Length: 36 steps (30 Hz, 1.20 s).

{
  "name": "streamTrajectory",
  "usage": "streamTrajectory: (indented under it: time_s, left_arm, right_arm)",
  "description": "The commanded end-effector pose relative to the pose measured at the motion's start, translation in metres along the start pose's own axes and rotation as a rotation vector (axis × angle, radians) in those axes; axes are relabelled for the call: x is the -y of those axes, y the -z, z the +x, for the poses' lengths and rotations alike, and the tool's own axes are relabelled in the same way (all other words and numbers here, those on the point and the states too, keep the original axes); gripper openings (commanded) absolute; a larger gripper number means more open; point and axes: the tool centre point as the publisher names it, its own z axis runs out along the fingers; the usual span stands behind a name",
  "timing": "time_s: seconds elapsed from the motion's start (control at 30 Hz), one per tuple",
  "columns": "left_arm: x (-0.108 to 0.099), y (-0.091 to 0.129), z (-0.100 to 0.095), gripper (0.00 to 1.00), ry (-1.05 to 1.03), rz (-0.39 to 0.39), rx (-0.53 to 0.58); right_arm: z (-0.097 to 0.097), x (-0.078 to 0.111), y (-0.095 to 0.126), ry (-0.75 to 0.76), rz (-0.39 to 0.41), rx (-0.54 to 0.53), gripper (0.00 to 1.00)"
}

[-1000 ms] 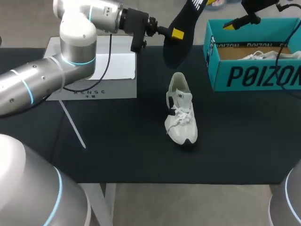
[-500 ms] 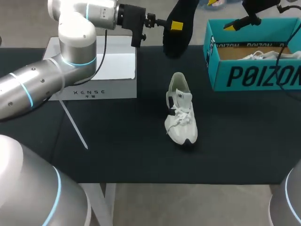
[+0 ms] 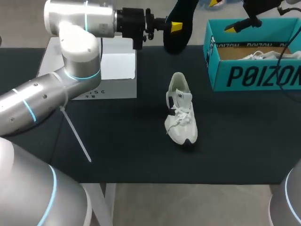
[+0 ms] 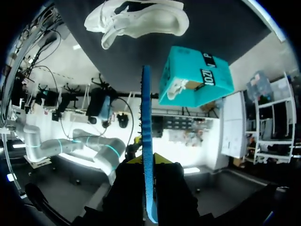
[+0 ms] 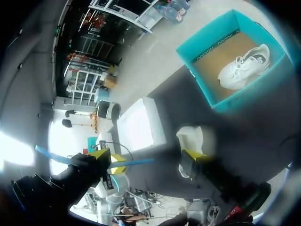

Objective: Take the shoe out of the shoebox, open the shoe tongue, remove and reinsert the insole, then place the shoe into the shoebox

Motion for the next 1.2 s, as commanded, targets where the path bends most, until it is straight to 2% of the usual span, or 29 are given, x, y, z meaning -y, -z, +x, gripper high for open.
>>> streamTrajectory:
  time_s: [0.03, 0.3, 0.4, 0.43, 0.6, 0.7, 0.83, 0.87, 0.93, 1.0, 1.2]
  left_arm:
    - [0.004, 0.002, 0.001, 0.0, -0.296, -0.101, 0.004]
    - [0.006, 0.011, 0.004, 0.0, -0.494, -0.168, 0.034]
    - [0.008, 0.013, -0.002, 0.0, -0.605, -0.223, 0.084]
    - [0.009, 0.013, -0.003, 0.0, -0.64, -0.219, 0.084]
    - [0.008, 0.01, -0.009, 0.0, -0.667, -0.254, 0.091]
    - [0.008, 0.008, -0.008, 0.0, -0.6, -0.281, 0.071]
    - [0.004, 0.005, -0.003, 0.0, -0.311, -0.279, -0.086]
    - [0.001, 0.005, -0.001, 0.0, -0.23, -0.33, -0.118]
    - [-0.002, 0.004, -0.005, 0.0, -0.129, -0.341, -0.15]
    - [-0.006, 0.002, -0.006, 0.0, 0.003, -0.359, -0.174]
    - [-0.009, 0.003, -0.001, 0.0, 0.221, -0.361, -0.191]
  right_arm:
    - [-0.003, 0.0, 0.001, -0.005, -0.006, -0.001, 1.0]
    - [-0.012, -0.003, 0.006, -0.03, -0.011, 0.015, 1.0]
    - [-0.017, -0.003, 0.008, -0.04, -0.01, 0.027, 1.0]
    - [-0.018, -0.003, 0.009, -0.041, -0.009, 0.03, 1.0]
    - [-0.021, -0.003, 0.01, -0.047, -0.009, 0.039, 1.0]
    - [-0.021, -0.003, 0.01, -0.05, -0.01, 0.04, 1.0]
    - [-0.021, -0.001, 0.008, -0.052, -0.006, 0.041, 1.0]
    - [-0.022, -0.001, 0.007, -0.053, -0.005, 0.042, 1.0]
    - [-0.022, 0.0, 0.005, -0.055, -0.003, 0.043, 1.0]
    - [-0.023, 0.0, 0.004, -0.057, 0.0, 0.044, 1.0]
    - [-0.022, 0.0, 0.002, -0.058, 0.006, 0.046, 1.0]
